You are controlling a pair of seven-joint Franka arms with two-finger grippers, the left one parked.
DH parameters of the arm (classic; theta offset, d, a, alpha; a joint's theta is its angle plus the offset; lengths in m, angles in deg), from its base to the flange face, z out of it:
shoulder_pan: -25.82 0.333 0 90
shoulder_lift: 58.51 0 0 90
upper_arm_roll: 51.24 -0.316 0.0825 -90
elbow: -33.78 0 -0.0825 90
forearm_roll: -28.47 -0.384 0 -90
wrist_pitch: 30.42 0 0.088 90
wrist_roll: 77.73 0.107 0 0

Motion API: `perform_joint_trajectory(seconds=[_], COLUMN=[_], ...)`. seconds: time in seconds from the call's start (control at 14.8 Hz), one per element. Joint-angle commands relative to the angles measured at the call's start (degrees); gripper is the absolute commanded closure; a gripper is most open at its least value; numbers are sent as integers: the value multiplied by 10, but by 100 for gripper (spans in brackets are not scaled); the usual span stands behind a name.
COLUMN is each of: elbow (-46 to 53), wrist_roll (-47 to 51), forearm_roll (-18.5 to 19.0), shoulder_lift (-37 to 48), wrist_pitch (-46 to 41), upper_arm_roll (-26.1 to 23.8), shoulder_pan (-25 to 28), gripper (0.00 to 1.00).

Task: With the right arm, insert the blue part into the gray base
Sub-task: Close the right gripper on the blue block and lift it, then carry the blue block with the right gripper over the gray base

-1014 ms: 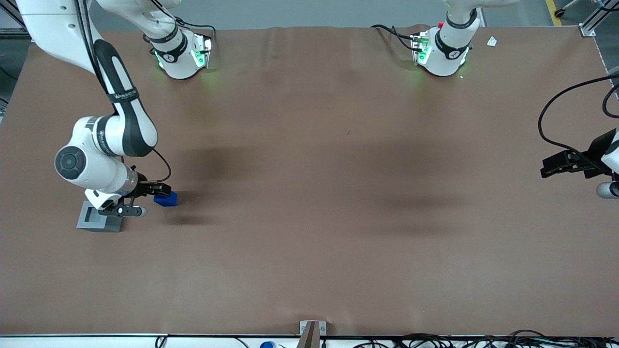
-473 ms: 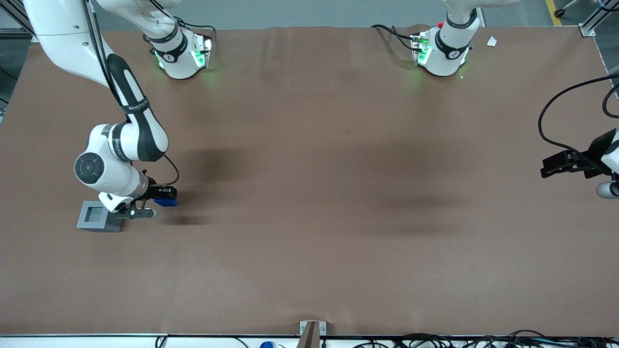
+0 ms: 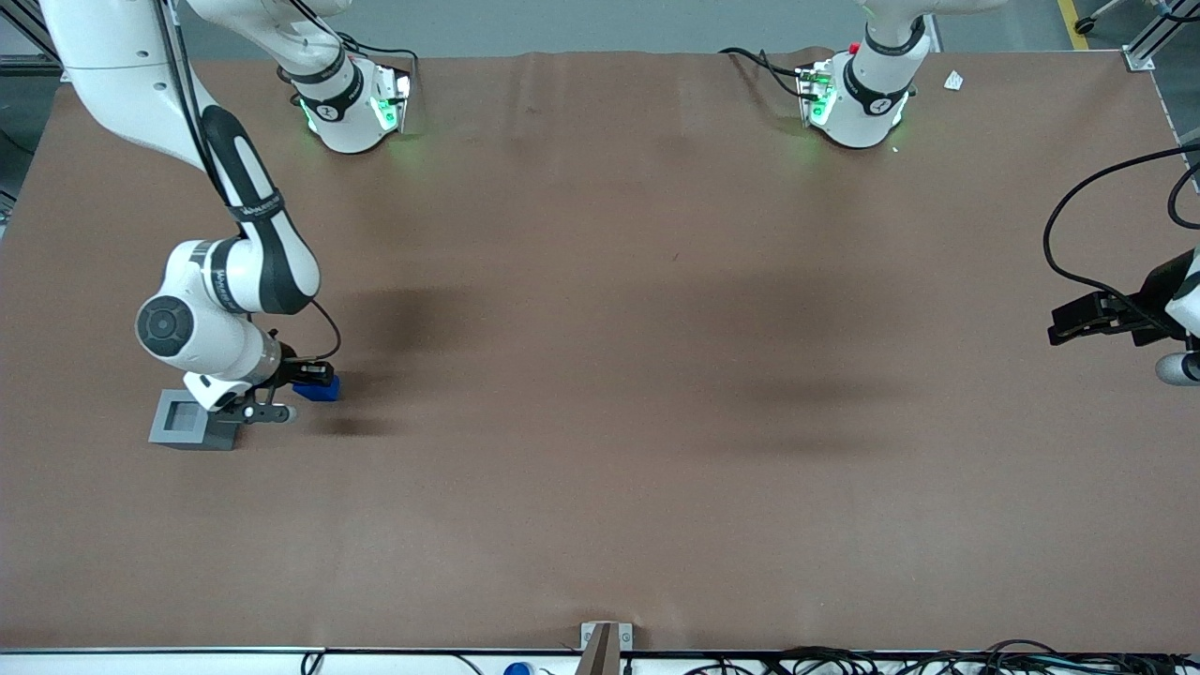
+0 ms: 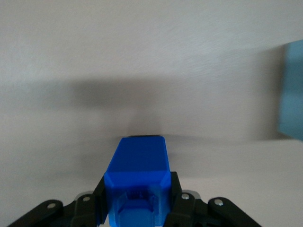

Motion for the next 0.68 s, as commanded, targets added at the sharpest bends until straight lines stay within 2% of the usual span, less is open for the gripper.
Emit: perform_joint_trajectory(seconds=[0.0, 0.2, 0.41, 0.61], elbow=[42, 103, 141, 180], wrist_roll=[0, 4, -11, -18], forearm_roll=[4, 4, 6, 12], shoulder_lift=[33, 35, 34, 34], wrist_pitch=[-84, -156, -177, -217], upper_arm_roll=[-6, -4, -4, -4], shoulder_pan=[-42, -72, -112, -125], gripper=[99, 99, 99, 100])
